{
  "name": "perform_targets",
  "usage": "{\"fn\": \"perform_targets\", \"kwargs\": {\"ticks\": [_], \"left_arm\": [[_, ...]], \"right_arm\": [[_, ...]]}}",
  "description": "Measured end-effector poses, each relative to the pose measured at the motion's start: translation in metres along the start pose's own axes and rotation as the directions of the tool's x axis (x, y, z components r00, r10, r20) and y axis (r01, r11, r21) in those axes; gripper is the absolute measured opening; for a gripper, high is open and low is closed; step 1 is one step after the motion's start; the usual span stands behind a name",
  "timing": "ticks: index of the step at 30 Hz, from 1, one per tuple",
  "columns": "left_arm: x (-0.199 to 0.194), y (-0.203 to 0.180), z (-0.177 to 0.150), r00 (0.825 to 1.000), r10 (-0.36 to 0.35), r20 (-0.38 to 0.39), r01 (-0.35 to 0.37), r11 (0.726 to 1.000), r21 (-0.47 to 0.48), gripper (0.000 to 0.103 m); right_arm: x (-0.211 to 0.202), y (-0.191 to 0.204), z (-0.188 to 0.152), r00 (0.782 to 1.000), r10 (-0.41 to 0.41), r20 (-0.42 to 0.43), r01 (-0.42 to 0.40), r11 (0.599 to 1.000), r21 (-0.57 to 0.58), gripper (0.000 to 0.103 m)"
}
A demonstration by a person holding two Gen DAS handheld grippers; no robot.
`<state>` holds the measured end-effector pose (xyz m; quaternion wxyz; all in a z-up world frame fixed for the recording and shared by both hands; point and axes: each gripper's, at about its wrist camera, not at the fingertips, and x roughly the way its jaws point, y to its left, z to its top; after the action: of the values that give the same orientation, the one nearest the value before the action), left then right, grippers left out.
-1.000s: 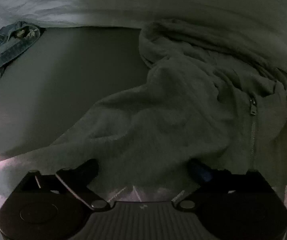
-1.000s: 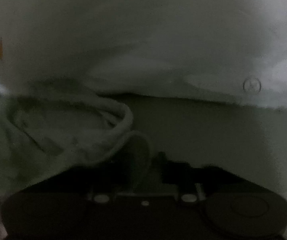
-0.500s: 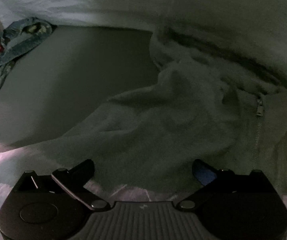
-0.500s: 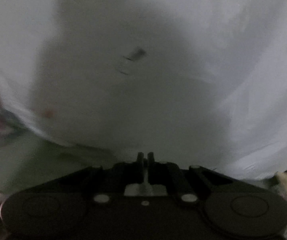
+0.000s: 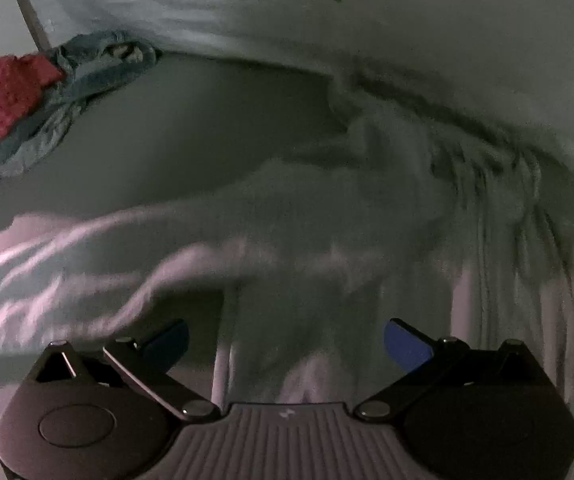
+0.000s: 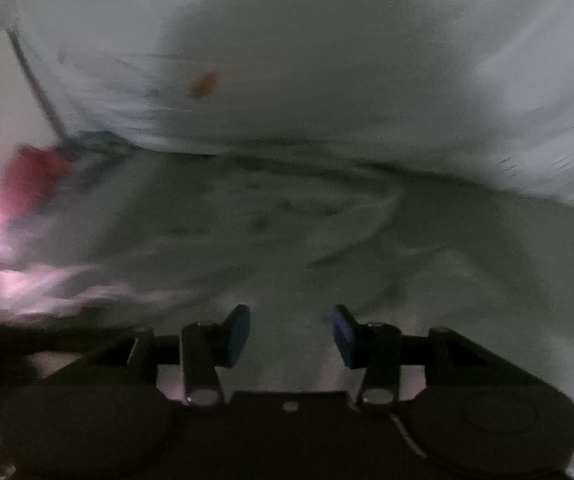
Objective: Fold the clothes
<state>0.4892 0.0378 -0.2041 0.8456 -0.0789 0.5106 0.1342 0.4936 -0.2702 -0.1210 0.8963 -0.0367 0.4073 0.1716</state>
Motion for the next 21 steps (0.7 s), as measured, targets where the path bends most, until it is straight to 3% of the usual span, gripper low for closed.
{"fn": "perform_targets", "kwargs": {"ticks": [4,7,19,20,21], "left_arm": [[0.021,-0.010,-0.031,0.992,0.008,-0.124,-0.003,0.999,0.041,0.103],[0.026,-0.010,-0.032,0.993,0.005,-0.114,-0.002,1.000,0.028,0.103],[0.043,-0.012,-0.012,0.984,0.017,-0.179,-0.019,1.000,-0.009,0.103],[0.044,-0.012,-0.011,0.983,0.017,-0.184,-0.019,1.000,-0.009,0.103],[0.045,-0.012,-0.010,0.982,0.017,-0.188,-0.020,1.000,-0.012,0.103]], "right_arm": [[0.019,-0.047,0.005,0.998,-0.057,-0.027,0.061,0.982,0.177,0.046],[0.035,-0.080,0.003,0.998,-0.043,-0.043,0.054,0.943,0.327,0.041],[0.123,-0.101,0.035,0.985,-0.158,-0.073,0.173,0.916,0.361,0.039],[0.132,-0.100,0.038,0.981,-0.174,-0.090,0.194,0.920,0.340,0.037],[0.138,-0.099,0.039,0.974,-0.194,-0.115,0.221,0.923,0.316,0.026]]}}
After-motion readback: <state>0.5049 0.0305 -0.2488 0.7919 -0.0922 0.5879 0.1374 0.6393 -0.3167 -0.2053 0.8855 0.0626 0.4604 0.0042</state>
